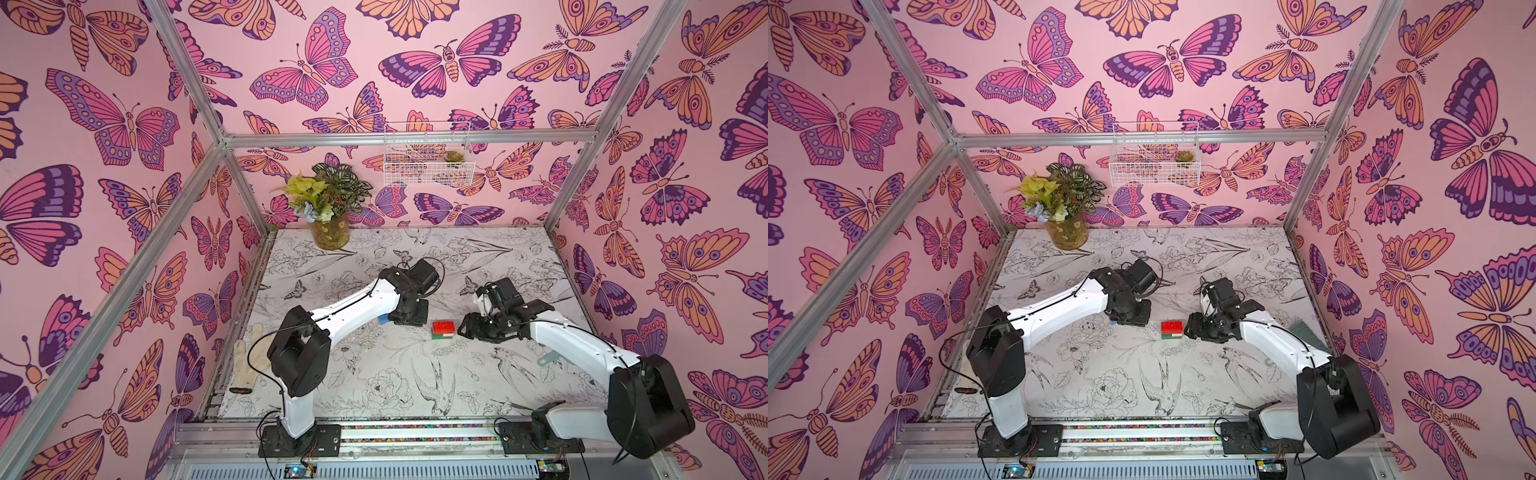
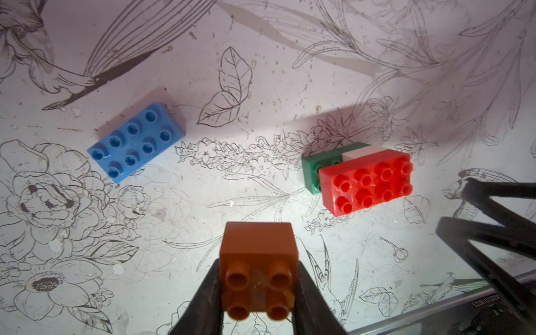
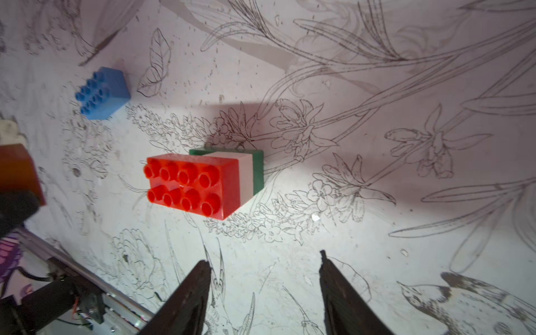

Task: Assemble the number 5 with lego
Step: Assemble the lego brick with the lego brick.

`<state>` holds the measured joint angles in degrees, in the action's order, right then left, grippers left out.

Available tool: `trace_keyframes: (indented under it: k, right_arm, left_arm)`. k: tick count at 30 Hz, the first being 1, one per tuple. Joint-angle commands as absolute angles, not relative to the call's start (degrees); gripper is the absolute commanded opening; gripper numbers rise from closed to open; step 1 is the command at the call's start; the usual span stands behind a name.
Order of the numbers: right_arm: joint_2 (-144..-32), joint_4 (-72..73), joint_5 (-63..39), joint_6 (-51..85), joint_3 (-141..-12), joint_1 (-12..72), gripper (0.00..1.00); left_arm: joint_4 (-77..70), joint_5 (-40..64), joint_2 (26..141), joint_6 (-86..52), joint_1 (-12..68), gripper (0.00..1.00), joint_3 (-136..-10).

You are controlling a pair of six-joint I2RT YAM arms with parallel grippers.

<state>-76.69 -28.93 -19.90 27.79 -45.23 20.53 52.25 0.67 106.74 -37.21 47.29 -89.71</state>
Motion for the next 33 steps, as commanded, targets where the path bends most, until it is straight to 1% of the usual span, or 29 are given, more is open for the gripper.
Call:
trace_keyframes:
  k: [1, 9, 16, 33]
  right_arm:
    - [-76.07, -24.65, -27.94, 29.38, -44.32, 19.01, 0.62]
    - [-78.70, -15.69, -41.61, 30.94, -40.53, 12.54, 0.61]
    - [-82.34, -9.32, -49.61, 30.95, -38.34, 8.69, 0.58]
    - [-88.75, -2.00, -52.56, 32.50, -37.60, 8.53, 0.52]
  left_arm:
    - [57.18, 0.30, 109.40, -40.95, 48.21, 0.04, -92.63]
    - [65.16, -2.40, 116.17, -43.51, 52.00, 0.00, -104.01]
    - [65.48, -1.50, 118.56, -45.76, 52.89, 0.00, -107.17]
    - [65.31, -1.49, 121.21, -47.90, 53.57, 0.01, -109.99]
